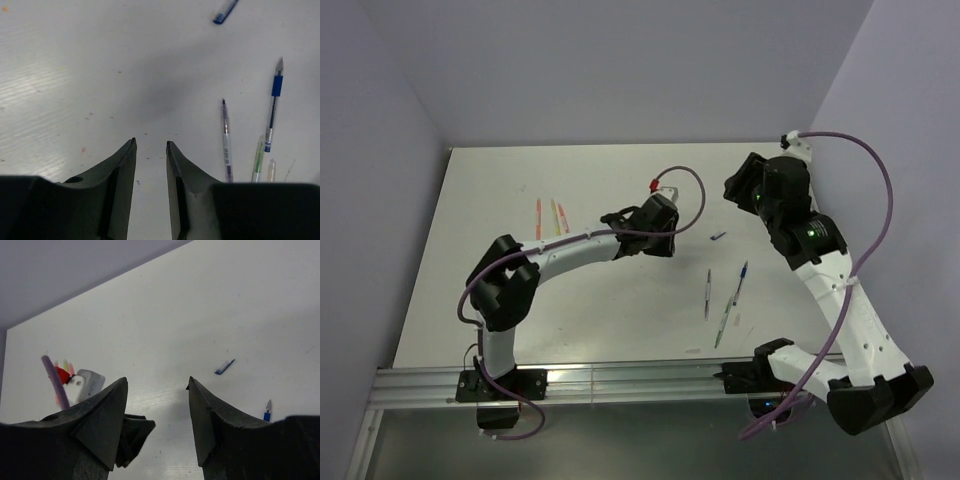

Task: Insert the pens into the pen caps
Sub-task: Pick up the pen cap at the corner of the board.

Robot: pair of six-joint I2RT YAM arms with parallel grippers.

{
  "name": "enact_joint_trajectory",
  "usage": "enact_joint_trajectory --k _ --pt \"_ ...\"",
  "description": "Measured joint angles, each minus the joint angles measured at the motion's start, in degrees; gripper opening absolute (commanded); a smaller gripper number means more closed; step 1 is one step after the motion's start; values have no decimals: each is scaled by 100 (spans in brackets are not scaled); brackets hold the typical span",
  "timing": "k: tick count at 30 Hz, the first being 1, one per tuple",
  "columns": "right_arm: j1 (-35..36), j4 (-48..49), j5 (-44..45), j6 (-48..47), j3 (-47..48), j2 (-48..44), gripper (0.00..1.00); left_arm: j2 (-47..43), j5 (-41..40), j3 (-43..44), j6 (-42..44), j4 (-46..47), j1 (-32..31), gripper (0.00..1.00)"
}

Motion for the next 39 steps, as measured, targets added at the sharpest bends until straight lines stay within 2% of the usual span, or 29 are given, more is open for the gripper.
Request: enact_joint_trajectory --k 10,27,34,39 --pt "-256 -131 44 271 -326 -879 59 935 -732 807 -378 -116 -964 37" --pt "-328 -258 -332 372 -557 -1447 59 1488 -1222 999 -719 -328 -1722 43" --pt "-328 -286 -389 372 -763 -1574 59 1567 -1217 901 -737 -275 -1908 43" --pt "-328 -323 -402 369 -896 -1626 59 1058 -1099 57 -627 61 -1952 43"
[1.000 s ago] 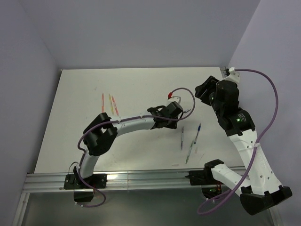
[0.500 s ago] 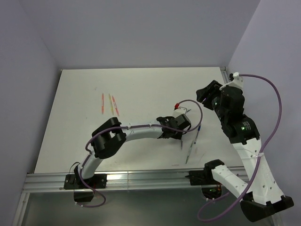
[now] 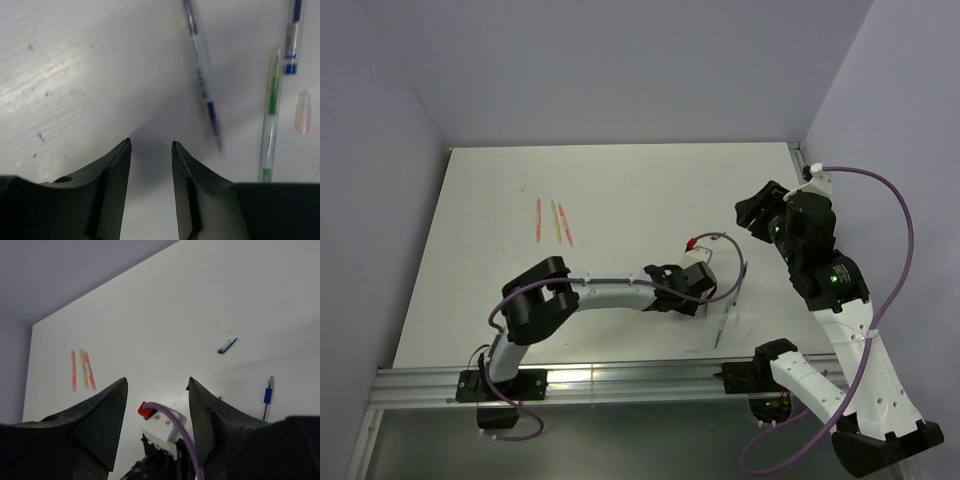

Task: Insert the pens into the pen caps
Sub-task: Pick up the pen cap at the corner of the board.

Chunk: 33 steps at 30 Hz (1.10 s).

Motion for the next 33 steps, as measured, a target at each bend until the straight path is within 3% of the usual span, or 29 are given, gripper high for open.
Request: enact_joint_trajectory --k 6,14,33 --pt "0 -13 0 -7 -96 -118 59 -997 310 -1106 433 142 -186 45" --pt "0 -2 -7 -20 -197 -321 59 -2240 1032 -1784 1193 535 -551 46" --pt "-2 -2 -173 -48 -337 -581 59 -1746 1751 -1808 2135 855 -861 44"
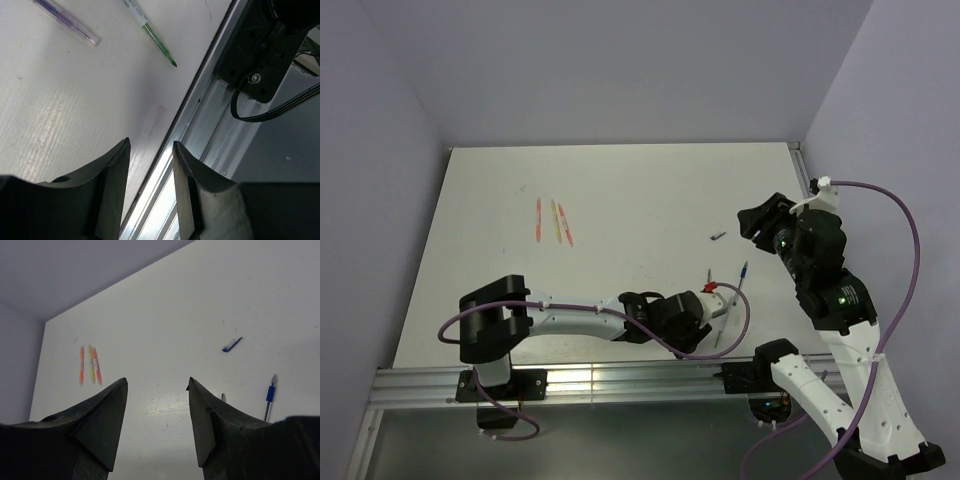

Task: Insert the pens into the pen caps
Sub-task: Pick up the pen cap at the corner of the board.

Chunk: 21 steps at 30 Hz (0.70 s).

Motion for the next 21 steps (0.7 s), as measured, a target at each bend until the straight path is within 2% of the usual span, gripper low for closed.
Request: enact_joint_trajectory --k 21 --pt "0 4 -63 -26 -55 -26 60 656 66 214 227 114 -22 43"
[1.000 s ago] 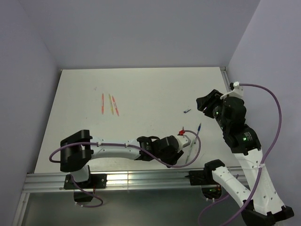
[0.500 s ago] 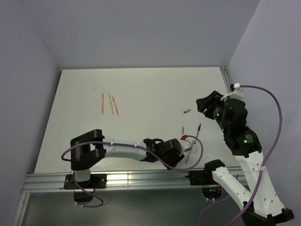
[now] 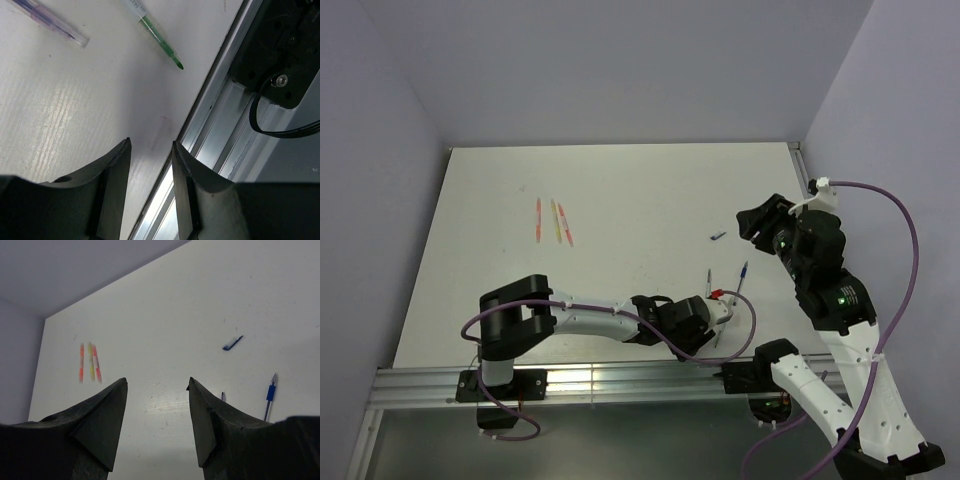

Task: Insert the pens into the pen caps
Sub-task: Pick up the pen cap at the corner of the board.

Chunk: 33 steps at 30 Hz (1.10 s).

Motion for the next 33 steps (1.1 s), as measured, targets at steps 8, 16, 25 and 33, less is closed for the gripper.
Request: enact_joint_trajectory --k 8,16,25,33 --pt "0 11 -24 -20 -79 -42 60 37 -2 9 44 4 -4 43" --pt "0 20 -24 -37 -116 -133 60 197 -24 116 94 13 -74 39" --pt "0 31 -24 -44 -153 -251 61 289 -269 203 81 -11 -107 17" --pt "0 46 -26 -81 -175 -249 61 251 -673 157 -378 -9 -28 0"
